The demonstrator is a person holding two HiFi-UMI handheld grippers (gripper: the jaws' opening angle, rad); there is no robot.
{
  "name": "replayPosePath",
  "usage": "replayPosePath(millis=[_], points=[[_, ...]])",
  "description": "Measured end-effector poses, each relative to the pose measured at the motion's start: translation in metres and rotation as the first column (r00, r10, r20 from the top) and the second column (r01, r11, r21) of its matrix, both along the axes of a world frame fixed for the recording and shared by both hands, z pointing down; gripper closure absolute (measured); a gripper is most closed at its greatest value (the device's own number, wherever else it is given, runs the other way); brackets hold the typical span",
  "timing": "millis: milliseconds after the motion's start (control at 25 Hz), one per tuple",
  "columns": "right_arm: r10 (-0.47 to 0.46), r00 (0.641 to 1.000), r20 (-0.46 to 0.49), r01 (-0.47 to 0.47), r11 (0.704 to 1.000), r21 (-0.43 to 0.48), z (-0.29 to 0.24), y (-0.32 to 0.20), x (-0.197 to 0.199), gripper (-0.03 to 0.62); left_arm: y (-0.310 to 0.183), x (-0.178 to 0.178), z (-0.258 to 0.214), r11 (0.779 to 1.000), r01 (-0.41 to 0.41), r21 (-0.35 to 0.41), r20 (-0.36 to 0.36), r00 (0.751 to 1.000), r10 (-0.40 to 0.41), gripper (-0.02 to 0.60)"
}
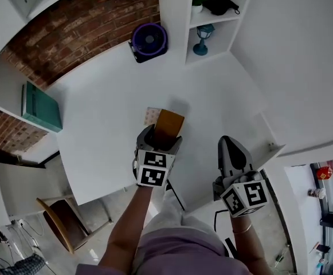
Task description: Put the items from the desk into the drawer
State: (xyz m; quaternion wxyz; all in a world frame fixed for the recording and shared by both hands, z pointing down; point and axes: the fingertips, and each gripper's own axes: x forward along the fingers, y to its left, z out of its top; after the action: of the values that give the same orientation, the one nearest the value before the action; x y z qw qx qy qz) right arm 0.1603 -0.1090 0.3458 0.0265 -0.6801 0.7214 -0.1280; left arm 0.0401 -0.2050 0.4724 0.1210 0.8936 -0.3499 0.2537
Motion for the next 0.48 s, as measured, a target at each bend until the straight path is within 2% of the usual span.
replayPosePath(millis=[280, 480], points=[[0.139, 0.990, -0.008, -0.139, 0.990, 0.008, -0.007, 0.055, 0.052, 0.591, 0.040, 0.061, -0.005, 0.992, -0.128, -0.002, -0.007, 0.992, 0.128, 0.189], [0.215, 0.977, -0.012, -0.215, 0.977, 0.014, -0.010, 0.095, 0.078, 0.591, 0.072, 0.097, -0.003, 0.978, -0.207, -0.010, -0.007, 0.978, 0.207, 0.189]])
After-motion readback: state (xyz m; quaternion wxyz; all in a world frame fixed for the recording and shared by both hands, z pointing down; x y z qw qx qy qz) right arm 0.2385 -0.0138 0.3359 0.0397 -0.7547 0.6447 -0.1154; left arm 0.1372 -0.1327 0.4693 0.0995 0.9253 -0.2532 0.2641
